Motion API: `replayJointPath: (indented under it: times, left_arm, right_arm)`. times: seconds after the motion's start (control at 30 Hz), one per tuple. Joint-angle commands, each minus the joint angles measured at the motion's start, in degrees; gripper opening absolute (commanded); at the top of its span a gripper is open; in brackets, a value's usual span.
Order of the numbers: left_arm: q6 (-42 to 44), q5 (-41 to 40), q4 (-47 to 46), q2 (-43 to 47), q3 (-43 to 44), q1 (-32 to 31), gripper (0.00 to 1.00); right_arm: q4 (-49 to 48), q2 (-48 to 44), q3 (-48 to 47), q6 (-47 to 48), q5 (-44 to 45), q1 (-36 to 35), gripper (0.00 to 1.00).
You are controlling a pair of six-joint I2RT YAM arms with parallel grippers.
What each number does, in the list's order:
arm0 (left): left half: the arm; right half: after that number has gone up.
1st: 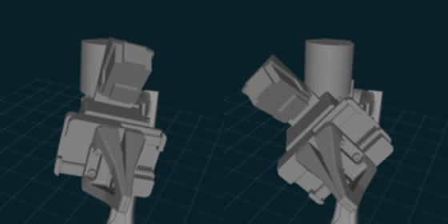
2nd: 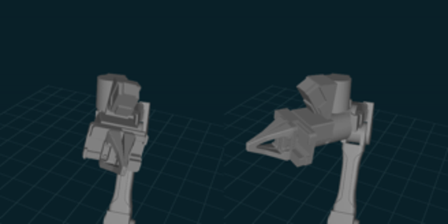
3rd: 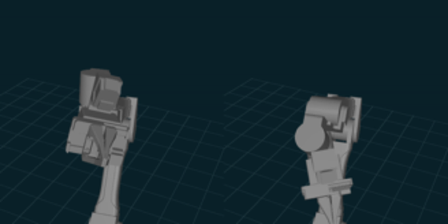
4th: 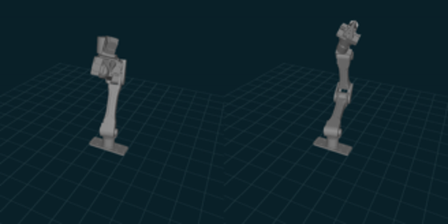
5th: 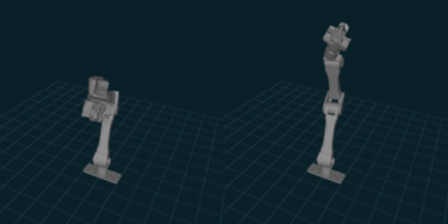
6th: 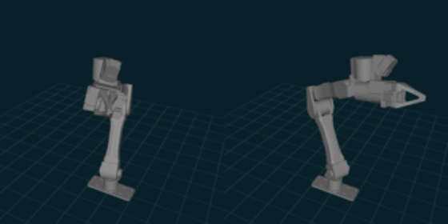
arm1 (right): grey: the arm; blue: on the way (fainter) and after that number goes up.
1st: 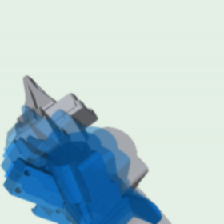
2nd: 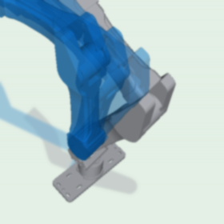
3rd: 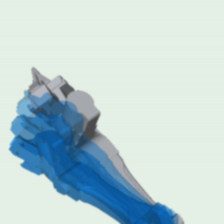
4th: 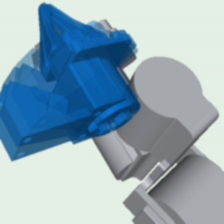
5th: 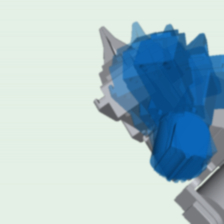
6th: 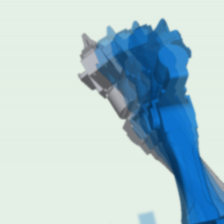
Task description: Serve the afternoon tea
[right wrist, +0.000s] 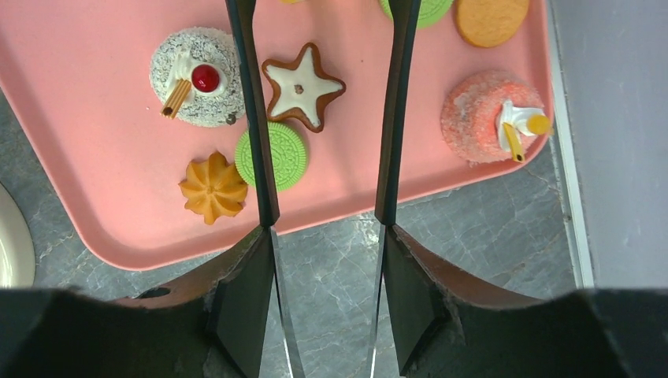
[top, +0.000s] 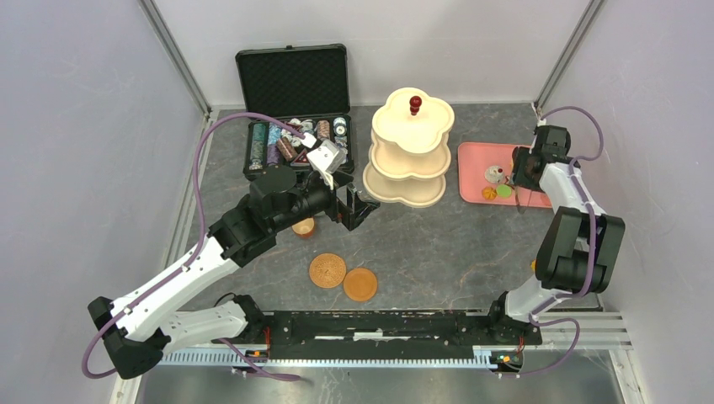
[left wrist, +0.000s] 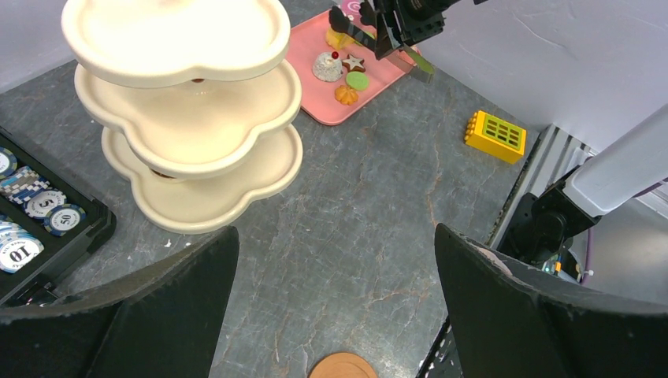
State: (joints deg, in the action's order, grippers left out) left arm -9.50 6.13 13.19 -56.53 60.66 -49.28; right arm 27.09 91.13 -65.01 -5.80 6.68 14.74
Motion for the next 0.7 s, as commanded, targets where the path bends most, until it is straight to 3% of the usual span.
replayJointPath:
  times: [0.0, 0.4, 0.67]
  left_arm:
    - [-2.5, 0.4, -2.1, -0.3, 0.3, -0.2, 1.0]
    - [-2.5, 0.4, -2.0, -1.0, 0.3, -0.2, 1.0]
    - [-2.5, 0.3, -2.0, -1.3, 0.2, -0.2, 1.0]
  right_arm:
    - [-1.4, 1.9, -3.2, 1.2, -1.7, 0.3, 0.56]
    - [-2.4, 6.4, -4.6, 1.1, -0.4, 0.5, 0.6]
    - [-2.8, 8.7, -5.9, 0.4, -0.5, 0.5, 0.56]
